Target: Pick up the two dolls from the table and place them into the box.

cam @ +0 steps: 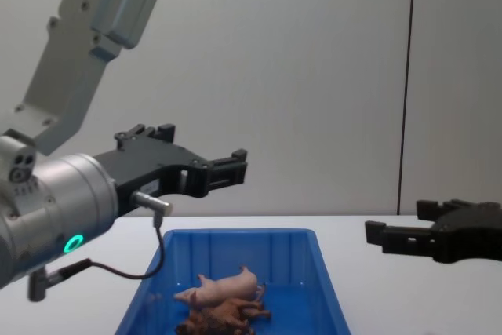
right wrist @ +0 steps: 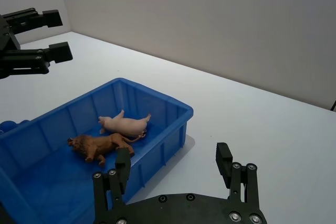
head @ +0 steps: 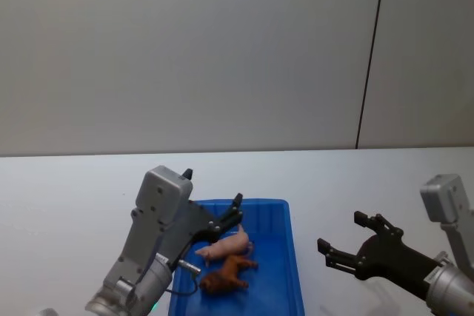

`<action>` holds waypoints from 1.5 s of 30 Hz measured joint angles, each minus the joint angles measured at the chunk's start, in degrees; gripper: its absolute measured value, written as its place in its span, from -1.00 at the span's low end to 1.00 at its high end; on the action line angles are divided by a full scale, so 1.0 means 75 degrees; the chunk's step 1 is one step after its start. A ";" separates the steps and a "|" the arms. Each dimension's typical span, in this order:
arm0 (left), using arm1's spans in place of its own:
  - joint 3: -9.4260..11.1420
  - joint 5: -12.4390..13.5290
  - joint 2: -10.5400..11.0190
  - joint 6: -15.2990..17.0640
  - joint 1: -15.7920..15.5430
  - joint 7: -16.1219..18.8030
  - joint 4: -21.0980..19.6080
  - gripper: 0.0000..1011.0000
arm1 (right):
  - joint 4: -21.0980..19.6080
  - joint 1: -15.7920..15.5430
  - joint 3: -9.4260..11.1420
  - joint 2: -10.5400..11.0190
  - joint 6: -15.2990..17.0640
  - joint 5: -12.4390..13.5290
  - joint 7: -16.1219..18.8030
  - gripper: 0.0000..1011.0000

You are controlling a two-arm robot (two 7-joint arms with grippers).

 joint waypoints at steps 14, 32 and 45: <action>-0.0189 -0.0275 0.0651 0.0830 0.0763 0.0833 -0.0831 0.98 | -0.0109 -0.0166 0.0111 0.0196 -0.0095 0.0090 0.0000 0.98; -0.0475 -0.1284 0.1635 0.1116 0.2148 0.1898 -0.1417 0.98 | -0.0149 -0.0231 0.0153 0.0269 -0.0131 0.0124 -0.0001 0.98; -0.0571 -0.1547 0.1694 0.0799 0.2333 0.1475 -0.0968 0.98 | -0.0160 -0.0242 0.0164 0.0283 -0.0142 0.0135 -0.0001 0.98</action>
